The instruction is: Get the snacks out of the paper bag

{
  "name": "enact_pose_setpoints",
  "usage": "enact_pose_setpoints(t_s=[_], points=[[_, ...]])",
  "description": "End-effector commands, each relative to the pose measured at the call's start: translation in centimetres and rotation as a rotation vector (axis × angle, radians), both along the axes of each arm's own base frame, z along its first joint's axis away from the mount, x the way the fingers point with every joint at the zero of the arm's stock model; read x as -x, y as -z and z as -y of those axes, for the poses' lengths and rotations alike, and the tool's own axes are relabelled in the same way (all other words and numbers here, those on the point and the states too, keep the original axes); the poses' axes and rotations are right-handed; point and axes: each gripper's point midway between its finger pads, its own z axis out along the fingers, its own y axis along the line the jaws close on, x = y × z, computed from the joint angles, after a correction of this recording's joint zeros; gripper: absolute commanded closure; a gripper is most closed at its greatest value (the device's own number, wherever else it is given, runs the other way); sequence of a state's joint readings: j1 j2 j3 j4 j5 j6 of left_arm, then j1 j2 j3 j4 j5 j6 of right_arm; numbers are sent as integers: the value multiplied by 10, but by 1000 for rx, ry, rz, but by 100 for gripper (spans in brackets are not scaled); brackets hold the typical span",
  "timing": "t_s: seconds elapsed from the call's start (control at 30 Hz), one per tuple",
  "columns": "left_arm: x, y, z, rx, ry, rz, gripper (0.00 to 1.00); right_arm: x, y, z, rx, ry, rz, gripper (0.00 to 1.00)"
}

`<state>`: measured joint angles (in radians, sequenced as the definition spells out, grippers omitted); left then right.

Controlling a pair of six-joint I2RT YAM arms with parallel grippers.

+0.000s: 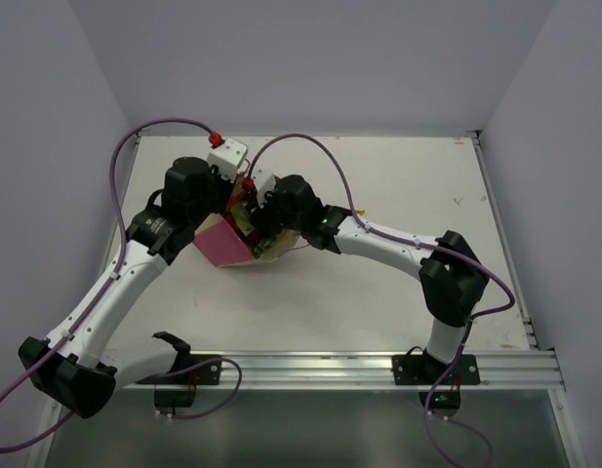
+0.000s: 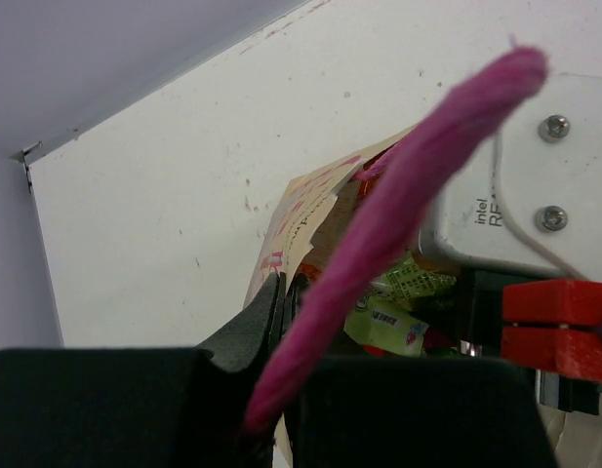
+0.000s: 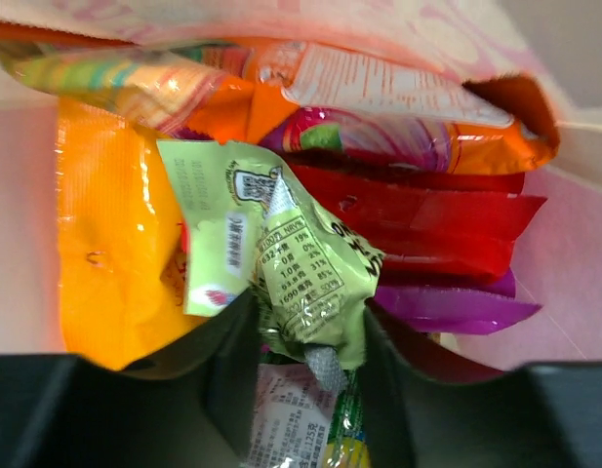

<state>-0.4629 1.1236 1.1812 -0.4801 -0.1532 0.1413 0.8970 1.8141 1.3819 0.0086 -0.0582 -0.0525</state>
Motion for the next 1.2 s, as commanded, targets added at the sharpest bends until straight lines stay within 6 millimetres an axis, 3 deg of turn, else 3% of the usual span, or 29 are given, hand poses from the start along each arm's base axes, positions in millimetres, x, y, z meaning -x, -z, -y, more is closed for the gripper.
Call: enact_pose_setpoints(t_s=[0.0,0.17,0.37,0.43,0.5,0.53,0.6,0.63,0.67,0.7,0.77,0.8,0.83,0.87,0.93,0.97,1.0,1.03,1.07,1.17], points=[[-1,-39,-1,65,-13,118,100,4,-51,2,-88,-13,70,64],[-2,-39,-4,59,-26,120,100,15,-83,12,-136,-20,97,79],[-3,-41,-7,53,-45,128,100,23,-92,36,-121,23,107,89],[-3,-43,-8,56,-50,135,100,29,-101,53,-124,52,127,90],[-5,-43,-8,55,-51,136,100,30,-98,72,-109,105,134,92],[-5,-42,-7,55,-48,134,100,28,-112,89,-129,166,162,92],[-6,-39,-6,51,-45,126,100,17,-109,117,-122,263,158,92],[-6,-39,-5,52,-44,125,100,12,-117,135,-152,340,150,92],[-6,-38,-5,51,-44,122,100,6,-113,150,-151,400,130,92],[-7,-37,-5,49,-43,121,100,-10,-107,178,-147,498,114,91],[-6,-37,-5,47,-38,120,100,-26,-95,212,-171,644,50,91],[-6,-37,-4,46,-34,122,100,-42,-87,244,-203,762,3,91],[-5,-37,-3,47,-30,123,100,-48,-78,260,-205,817,-31,91],[-5,-37,-2,47,-21,122,100,-75,-42,308,-208,978,-131,91],[-5,-36,-2,47,-20,121,100,-82,-31,316,-228,1021,-175,91],[-4,-35,-2,45,-15,119,100,-89,-3,322,-197,1039,-254,91],[-5,-34,-2,42,-14,117,100,-99,6,341,-203,1092,-287,92],[-4,-33,-1,42,-13,117,100,-104,17,346,-214,1121,-334,92],[-4,-34,-1,44,-11,119,100,-113,39,361,-206,1160,-393,92],[-3,-34,-1,47,-5,120,100,-120,66,372,-228,1195,-500,91]])
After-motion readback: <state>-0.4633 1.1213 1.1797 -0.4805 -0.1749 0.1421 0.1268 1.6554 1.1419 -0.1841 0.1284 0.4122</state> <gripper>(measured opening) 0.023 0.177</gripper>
